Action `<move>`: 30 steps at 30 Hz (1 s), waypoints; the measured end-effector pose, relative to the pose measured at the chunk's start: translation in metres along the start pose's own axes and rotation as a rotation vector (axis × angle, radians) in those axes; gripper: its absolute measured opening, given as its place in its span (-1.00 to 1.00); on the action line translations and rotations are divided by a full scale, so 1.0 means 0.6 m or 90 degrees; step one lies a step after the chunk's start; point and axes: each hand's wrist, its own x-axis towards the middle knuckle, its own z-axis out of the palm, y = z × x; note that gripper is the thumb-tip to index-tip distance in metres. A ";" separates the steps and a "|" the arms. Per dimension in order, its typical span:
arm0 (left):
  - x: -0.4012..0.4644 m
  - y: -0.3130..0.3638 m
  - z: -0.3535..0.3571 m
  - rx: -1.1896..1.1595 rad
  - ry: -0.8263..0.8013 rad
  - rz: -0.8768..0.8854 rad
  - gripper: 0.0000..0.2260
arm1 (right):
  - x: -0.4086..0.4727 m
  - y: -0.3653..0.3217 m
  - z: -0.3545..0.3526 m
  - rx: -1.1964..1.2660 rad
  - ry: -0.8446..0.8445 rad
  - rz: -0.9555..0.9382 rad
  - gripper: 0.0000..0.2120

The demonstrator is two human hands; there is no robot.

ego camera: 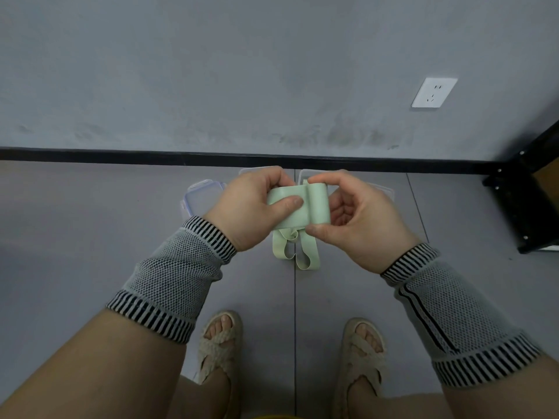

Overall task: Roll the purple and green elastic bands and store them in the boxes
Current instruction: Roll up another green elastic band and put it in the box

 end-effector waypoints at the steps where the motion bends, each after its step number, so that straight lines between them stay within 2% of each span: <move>1: 0.000 0.002 0.002 0.005 0.003 -0.003 -0.91 | 0.001 0.000 0.003 -0.022 0.013 -0.002 -0.49; 12: 0.002 0.008 0.014 -0.019 0.078 -0.078 -0.79 | 0.004 -0.006 0.025 -0.150 0.050 -0.019 -0.48; 16: 0.001 0.007 0.010 -0.058 0.069 -0.092 -0.83 | 0.001 0.000 0.021 -0.031 -0.025 -0.005 -0.43; 19: 0.000 0.006 0.011 -0.053 0.060 -0.094 -0.85 | 0.000 -0.001 0.019 0.069 -0.077 0.023 -0.50; 26: 0.001 -0.005 0.001 -0.057 -0.001 -0.088 -0.81 | -0.001 -0.005 -0.002 0.179 -0.081 0.056 -0.56; 30: -0.001 -0.012 -0.009 0.014 -0.060 -0.077 -0.91 | -0.001 0.004 -0.020 0.234 -0.090 0.080 -0.58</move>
